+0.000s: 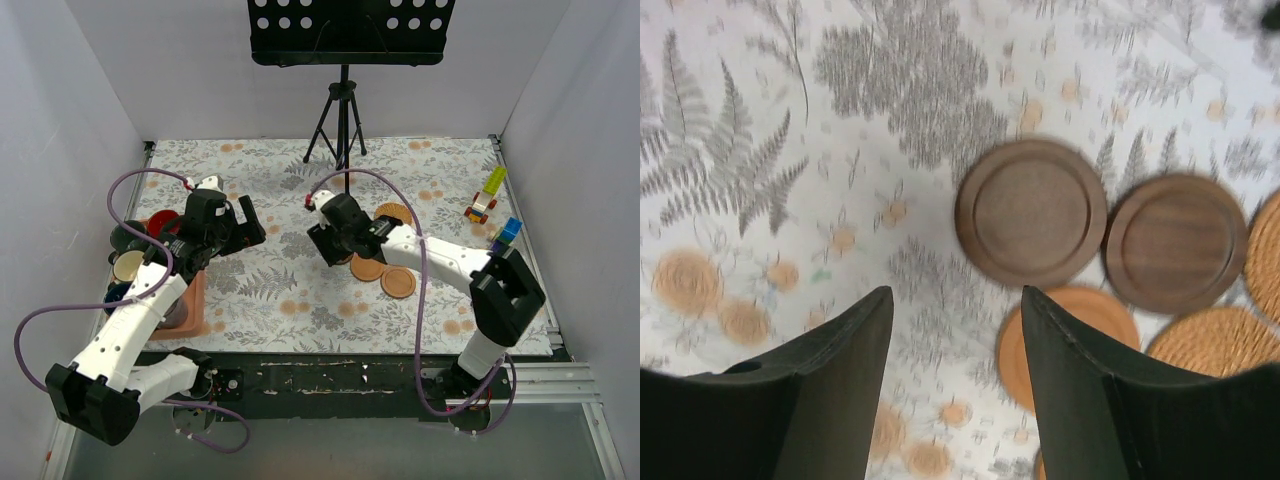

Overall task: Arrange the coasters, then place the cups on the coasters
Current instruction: Move the coaster to the center of the board, then pick up the cup from the tray.

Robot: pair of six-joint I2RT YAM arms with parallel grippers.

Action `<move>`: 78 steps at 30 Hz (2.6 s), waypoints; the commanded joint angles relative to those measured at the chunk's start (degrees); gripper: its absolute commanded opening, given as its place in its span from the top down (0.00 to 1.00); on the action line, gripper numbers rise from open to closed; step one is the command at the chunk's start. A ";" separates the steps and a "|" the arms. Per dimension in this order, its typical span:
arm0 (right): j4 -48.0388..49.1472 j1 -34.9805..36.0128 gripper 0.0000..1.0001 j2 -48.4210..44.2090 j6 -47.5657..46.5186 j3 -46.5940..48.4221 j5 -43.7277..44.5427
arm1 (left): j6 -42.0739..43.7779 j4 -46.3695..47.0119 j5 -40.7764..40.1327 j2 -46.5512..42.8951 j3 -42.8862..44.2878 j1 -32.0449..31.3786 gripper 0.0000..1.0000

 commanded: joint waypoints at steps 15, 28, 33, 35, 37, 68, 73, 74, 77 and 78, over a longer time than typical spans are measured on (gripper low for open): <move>-1.47 -0.17 0.45 -17.11 15.32 -28.55 -2.03 | -0.10 0.34 0.59 -0.06 1.18 -0.11 0.02; -4.37 -0.25 0.47 -15.70 17.16 -28.73 4.65 | -0.19 0.16 0.24 -0.86 1.10 -0.11 0.02; -5.08 -0.25 0.47 -15.53 17.34 -28.56 5.88 | -0.19 0.07 0.24 -1.03 1.10 -0.11 0.02; -5.17 -0.25 0.47 -15.53 17.52 -28.56 6.32 | -0.19 -0.02 0.24 -1.12 1.27 -0.11 0.02; -5.43 -0.25 0.47 -15.44 17.69 -28.65 6.94 | -0.19 0.07 0.24 -1.03 1.27 -0.11 0.02; -6.04 -2.28 0.47 -14.82 19.36 -29.52 11.77 | -0.27 -0.19 0.15 -1.47 1.27 -0.11 0.02; -6.22 -2.72 0.47 -15.09 19.80 -29.88 12.30 | -0.19 -0.19 0.24 -1.30 1.36 -0.11 0.02; -6.13 -2.80 0.47 -15.18 19.80 -29.96 12.30 | -0.19 -0.19 0.24 -1.38 1.36 -0.11 0.02; -5.79 -2.80 0.47 -15.35 19.45 -29.96 11.78 | -0.19 -0.19 0.24 -1.38 1.36 -0.11 0.02; -5.52 -2.80 0.47 -15.44 19.01 -29.79 11.43 | -0.19 -0.19 0.15 -1.30 1.36 -0.11 0.02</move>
